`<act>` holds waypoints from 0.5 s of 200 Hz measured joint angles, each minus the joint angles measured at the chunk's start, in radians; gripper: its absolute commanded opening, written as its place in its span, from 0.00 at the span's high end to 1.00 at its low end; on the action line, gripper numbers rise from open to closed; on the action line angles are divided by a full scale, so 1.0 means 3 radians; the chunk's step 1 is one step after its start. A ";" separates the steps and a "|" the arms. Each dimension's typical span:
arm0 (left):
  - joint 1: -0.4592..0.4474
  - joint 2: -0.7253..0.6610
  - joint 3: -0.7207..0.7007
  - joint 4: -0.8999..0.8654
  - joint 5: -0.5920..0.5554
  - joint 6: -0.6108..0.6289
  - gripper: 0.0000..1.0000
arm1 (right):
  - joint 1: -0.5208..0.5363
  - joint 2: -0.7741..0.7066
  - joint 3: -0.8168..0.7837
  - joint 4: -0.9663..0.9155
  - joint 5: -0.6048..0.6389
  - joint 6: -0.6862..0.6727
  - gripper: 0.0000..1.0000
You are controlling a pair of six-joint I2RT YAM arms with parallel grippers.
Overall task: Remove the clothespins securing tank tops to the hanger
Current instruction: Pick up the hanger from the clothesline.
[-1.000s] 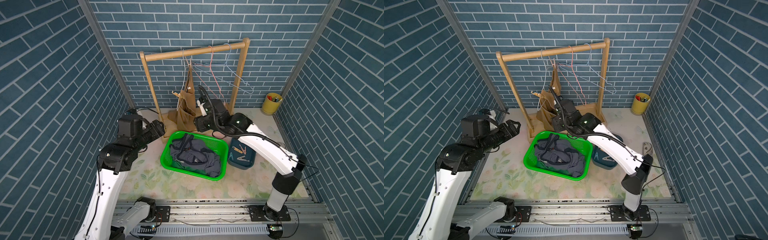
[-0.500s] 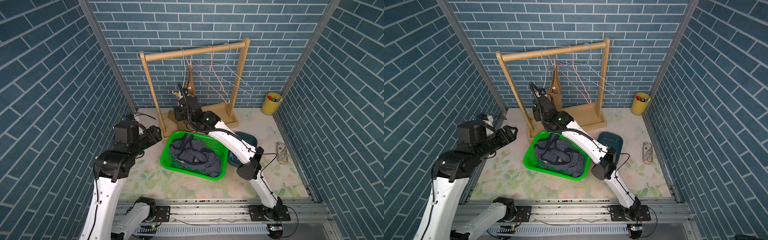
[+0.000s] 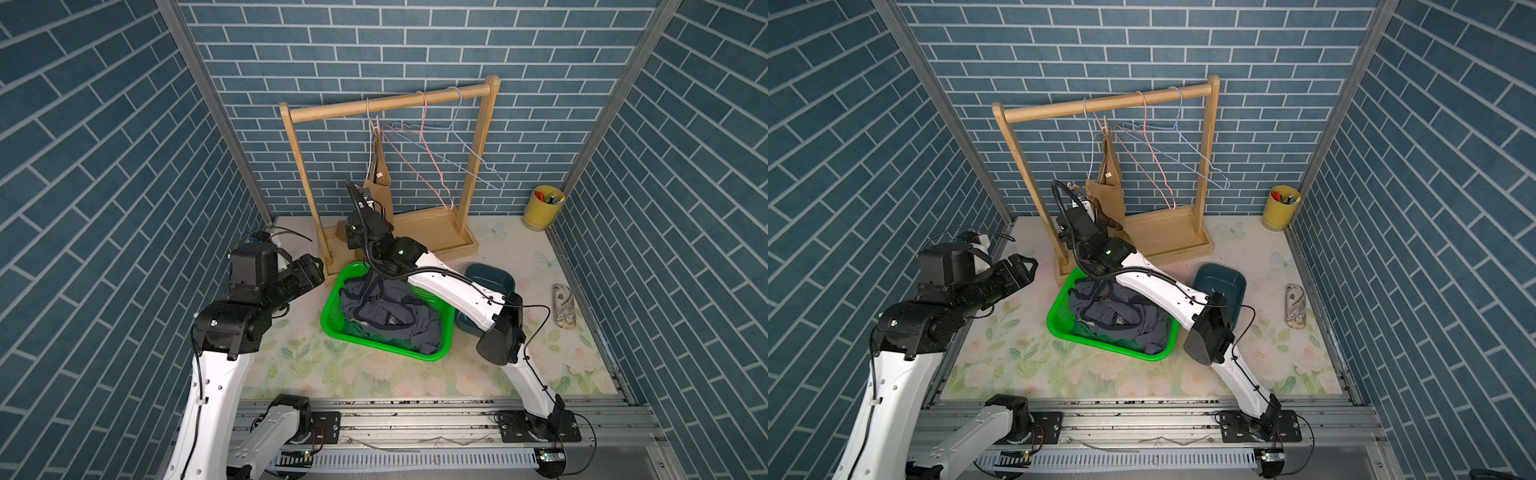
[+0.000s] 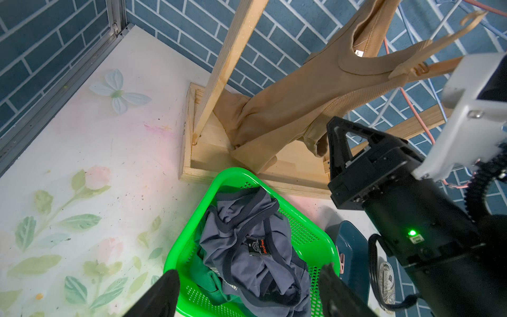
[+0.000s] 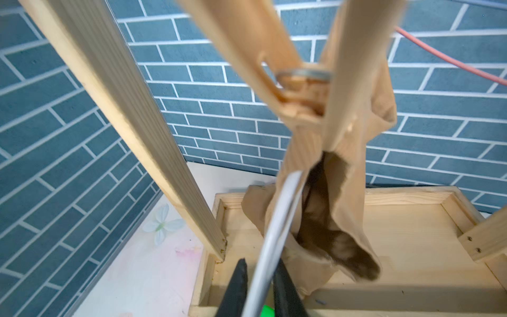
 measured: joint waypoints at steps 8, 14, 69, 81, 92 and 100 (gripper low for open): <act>0.0006 -0.0004 -0.0018 0.0001 0.0011 -0.0001 0.19 | -0.0001 -0.0113 -0.0214 0.0099 0.0014 -0.0025 0.77; 0.0008 -0.0004 -0.0033 0.0004 0.0019 -0.0001 0.19 | -0.0005 -0.0192 -0.0357 0.0156 0.0019 -0.0037 0.74; 0.0022 0.0028 -0.0093 0.0057 0.0103 -0.0033 0.19 | -0.0212 -0.0820 -0.1137 0.0627 -0.0542 -0.0122 0.47; 0.0022 0.0045 -0.0093 0.0080 0.0118 -0.0050 0.19 | -0.0280 -0.0870 -0.1139 0.0687 -0.0682 -0.0125 0.47; 0.0022 0.0061 -0.0093 0.0085 0.0122 -0.0055 0.19 | -0.0338 -0.0893 -0.1139 0.0732 -0.0781 -0.0126 0.49; 0.0022 0.0070 -0.0093 0.0088 0.0122 -0.0061 0.19 | -0.0380 -0.0903 -0.1139 0.0739 -0.0837 -0.0127 0.55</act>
